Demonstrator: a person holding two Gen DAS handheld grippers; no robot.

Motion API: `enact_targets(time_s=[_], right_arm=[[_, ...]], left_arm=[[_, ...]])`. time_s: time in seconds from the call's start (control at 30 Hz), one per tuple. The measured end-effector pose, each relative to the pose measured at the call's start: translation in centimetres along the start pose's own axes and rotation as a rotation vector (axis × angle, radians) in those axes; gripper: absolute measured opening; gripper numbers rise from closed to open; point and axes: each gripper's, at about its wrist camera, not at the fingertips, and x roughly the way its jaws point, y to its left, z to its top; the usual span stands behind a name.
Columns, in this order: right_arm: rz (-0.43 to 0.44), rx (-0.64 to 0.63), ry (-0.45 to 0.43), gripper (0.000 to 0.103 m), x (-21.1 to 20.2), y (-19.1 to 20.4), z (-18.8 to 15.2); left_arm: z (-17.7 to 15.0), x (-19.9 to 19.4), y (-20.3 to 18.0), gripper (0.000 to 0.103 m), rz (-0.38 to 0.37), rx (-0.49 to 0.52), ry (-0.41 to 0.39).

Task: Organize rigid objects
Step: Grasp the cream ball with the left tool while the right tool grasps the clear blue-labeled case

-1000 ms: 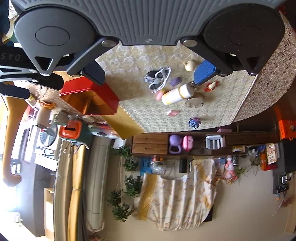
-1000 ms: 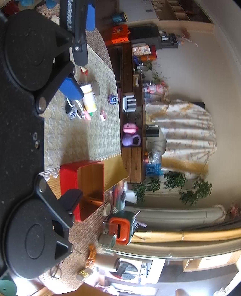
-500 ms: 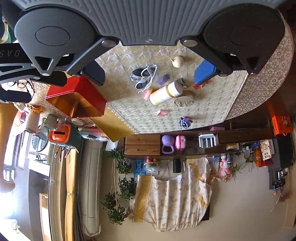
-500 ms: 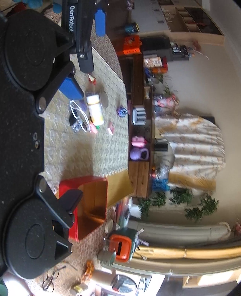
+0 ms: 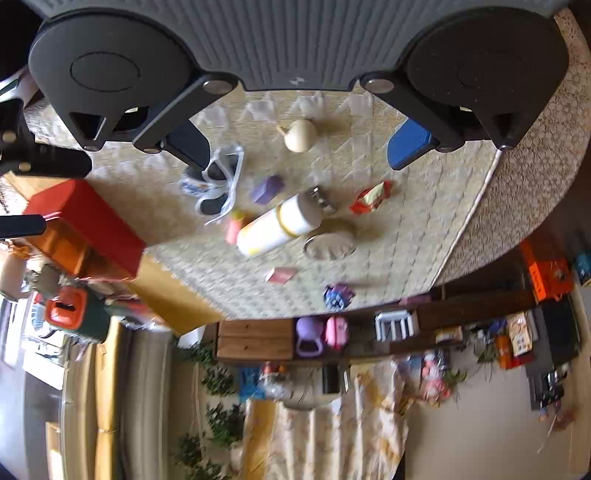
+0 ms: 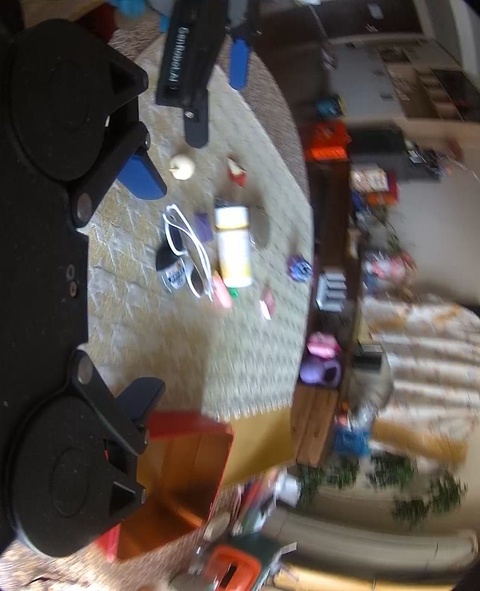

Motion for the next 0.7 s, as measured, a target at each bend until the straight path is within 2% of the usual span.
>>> enact_targets(time_s=[0.1, 0.17, 0.3, 0.53, 0.6, 0.7], right_arm=[[0.039, -0.030, 0.042, 0.101, 2.9, -0.2, 0.0], [0.056, -0.045, 0.070, 0.095, 4.8, -0.3, 0.0], [0.075, -0.064, 0.092, 0.093, 7.4, -0.5, -0.1], [0.110, -0.086, 0.134, 0.073, 10.9, -0.9, 0.3], [0.110, -0.088, 0.136, 0.072, 11.5, -0.9, 0.4], [0.120, -0.095, 0.139, 0.069, 12.1, -0.9, 0.4]], left_arm=[[-0.2, 1.9, 0.4, 0.103, 0.007, -0.007, 0.029], [-0.3, 3.0, 0.6, 0.103, 0.004, -0.010, 0.046], [-0.8, 4.7, 0.7, 0.103, -0.001, -0.017, 0.080], [-1.2, 7.1, 0.5, 0.102, -0.016, -0.027, 0.112], [-1.4, 7.6, 0.5, 0.094, -0.028, -0.032, 0.124], [-1.5, 8.1, 0.3, 0.090, -0.029, -0.020, 0.136]])
